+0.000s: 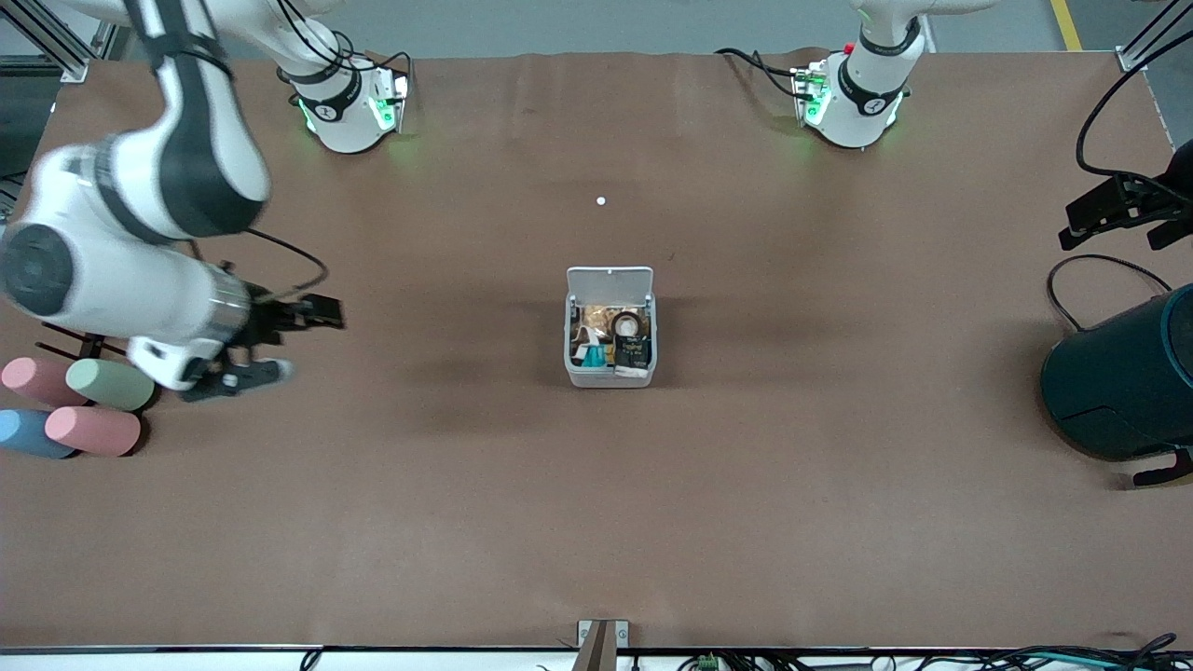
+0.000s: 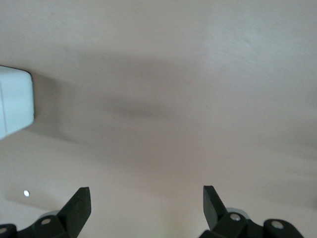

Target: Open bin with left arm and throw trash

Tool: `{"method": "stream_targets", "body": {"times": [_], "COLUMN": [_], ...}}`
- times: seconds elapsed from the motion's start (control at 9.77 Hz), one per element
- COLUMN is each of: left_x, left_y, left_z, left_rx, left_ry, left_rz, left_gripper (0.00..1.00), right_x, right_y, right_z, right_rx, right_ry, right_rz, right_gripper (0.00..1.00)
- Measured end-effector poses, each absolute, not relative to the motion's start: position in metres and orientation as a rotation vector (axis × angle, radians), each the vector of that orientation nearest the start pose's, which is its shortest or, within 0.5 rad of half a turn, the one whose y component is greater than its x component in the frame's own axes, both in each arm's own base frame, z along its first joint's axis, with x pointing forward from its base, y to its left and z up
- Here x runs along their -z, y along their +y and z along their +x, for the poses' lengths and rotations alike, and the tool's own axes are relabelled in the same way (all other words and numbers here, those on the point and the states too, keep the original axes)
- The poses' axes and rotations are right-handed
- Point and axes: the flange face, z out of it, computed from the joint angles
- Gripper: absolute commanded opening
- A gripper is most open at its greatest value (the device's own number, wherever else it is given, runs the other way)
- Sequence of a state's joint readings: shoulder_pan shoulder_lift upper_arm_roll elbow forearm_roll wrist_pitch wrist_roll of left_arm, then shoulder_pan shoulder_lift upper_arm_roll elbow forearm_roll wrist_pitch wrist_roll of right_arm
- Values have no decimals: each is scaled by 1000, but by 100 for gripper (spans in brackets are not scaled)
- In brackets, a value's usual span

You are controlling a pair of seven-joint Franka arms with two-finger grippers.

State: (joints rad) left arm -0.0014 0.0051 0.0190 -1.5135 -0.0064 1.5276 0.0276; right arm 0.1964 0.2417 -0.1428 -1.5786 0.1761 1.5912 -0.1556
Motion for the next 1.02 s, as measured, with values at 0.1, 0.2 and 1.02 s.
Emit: {"method": "stream_targets", "body": {"times": [0.1, 0.2, 1.02], "left_x": [-645, -645, -645], "left_y": [8, 7, 10], "left_z": [552, 552, 552], "left_rx": [14, 14, 14], "left_ry": [20, 22, 11], "left_rz": [-3148, -3148, -3148], "left_gripper": [100, 100, 100], "right_x": [-497, -511, -653], "right_y": [14, -21, -31], "right_z": [601, 592, 541], "right_rx": [-327, -316, -35], "right_ry": [-273, -275, 73], "right_rz": [-2940, -2928, -3146], "right_gripper": [100, 100, 100]}}
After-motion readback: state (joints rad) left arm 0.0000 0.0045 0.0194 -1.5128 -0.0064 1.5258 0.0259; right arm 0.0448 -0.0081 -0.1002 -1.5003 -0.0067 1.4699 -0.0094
